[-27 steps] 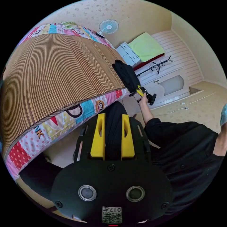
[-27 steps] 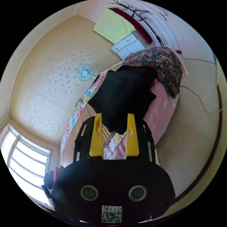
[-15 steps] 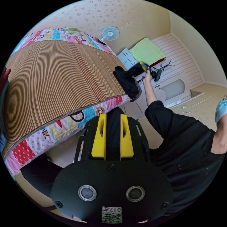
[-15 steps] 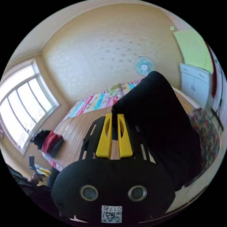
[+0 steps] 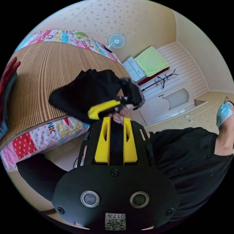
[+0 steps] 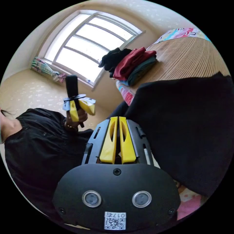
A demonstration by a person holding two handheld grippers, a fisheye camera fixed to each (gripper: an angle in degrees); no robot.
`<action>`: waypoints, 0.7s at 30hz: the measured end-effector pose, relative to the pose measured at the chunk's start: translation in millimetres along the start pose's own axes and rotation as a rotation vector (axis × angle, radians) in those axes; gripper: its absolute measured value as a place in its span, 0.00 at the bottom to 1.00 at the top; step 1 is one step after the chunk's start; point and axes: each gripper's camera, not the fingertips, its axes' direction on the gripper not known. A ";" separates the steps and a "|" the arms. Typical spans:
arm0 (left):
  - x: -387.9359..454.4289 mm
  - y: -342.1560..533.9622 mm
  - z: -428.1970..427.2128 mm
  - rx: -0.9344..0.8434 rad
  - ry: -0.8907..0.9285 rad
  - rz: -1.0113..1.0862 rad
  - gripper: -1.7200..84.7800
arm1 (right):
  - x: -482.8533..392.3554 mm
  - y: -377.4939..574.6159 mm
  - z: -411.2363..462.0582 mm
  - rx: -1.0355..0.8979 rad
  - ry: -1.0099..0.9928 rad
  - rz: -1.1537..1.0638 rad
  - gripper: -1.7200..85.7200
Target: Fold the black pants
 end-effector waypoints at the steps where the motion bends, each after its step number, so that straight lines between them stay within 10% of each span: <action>1: -7.0 4.1 -3.7 0.011 0.006 -0.016 0.12 | -1.8 17.3 7.9 0.050 -0.112 0.030 0.04; 14: -22.8 25.3 40.7 0.045 0.016 -0.068 0.11 | 104.6 150.0 -279.3 1.049 0.334 0.695 0.11; 21: -5.5 36.9 59.7 0.064 -0.047 -0.048 0.11 | 160.6 98.1 -279.9 0.927 0.314 0.878 0.08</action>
